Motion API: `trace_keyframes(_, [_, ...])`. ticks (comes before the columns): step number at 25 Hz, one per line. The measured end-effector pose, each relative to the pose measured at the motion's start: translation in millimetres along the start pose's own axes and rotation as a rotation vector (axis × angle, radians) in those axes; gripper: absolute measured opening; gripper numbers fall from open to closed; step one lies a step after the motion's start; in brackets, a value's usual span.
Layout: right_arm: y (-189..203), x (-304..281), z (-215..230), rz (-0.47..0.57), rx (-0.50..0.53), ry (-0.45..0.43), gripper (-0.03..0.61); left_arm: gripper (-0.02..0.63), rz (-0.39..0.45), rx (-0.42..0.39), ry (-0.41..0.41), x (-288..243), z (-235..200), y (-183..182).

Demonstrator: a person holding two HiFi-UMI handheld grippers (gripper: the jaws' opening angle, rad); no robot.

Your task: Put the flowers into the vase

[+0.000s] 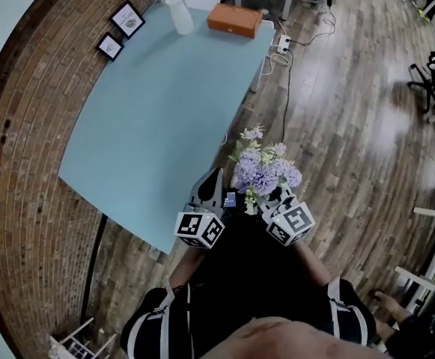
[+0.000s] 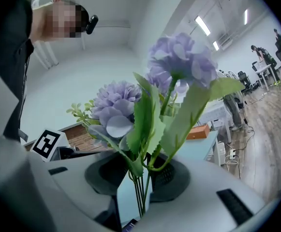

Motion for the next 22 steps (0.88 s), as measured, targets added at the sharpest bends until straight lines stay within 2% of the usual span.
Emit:
trace_keyframes(5, [-33.0, -47.5, 34.4, -0.018, 0.037, 0.004, 0.126, 0.029, 0.067, 0.032, 0.035, -55.1, -18.8, -35.4])
trace_keyframes(9, [-40.7, -89.6, 51.8, -0.05, 0.05, 0.015, 0.127, 0.029, 0.07, 0.071, -0.009, -61.6, -65.7, -44.3])
trace_keyframes(12, [-51.9, -109.0, 74.2, -0.044, 0.044, 0.032, 0.127, 0.029, 0.053, 0.072, -0.04, -81.2, -88.7, -46.2])
trace_keyframes(15, [-65.8, -127.6, 99.1, -0.031, 0.042, 0.042, 0.127, 0.029, 0.075, 0.06, -0.047, -106.6, -96.4, -60.2])
trace_keyframes(19, [-70.6, -137.9, 131.4, -0.044, 0.016, 0.045, 0.127, 0.029, 0.051, 0.076, -0.079, -132.2, -95.9, -56.3])
trace_keyframes(22, [-84.0, -145.0, 170.3, -0.026, -0.005, 0.044, 0.127, 0.029, 0.043, 0.053, -0.091, -168.6, -86.5, -59.7])
Point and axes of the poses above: the fingertips, and each gripper's own axes: x backward along the fingers, z to its right, y out of its underside, the point moved 2 cm from there along x, backward along the fingers, and after that the axes turned 3 degrees about y, right-handed, at the moved point
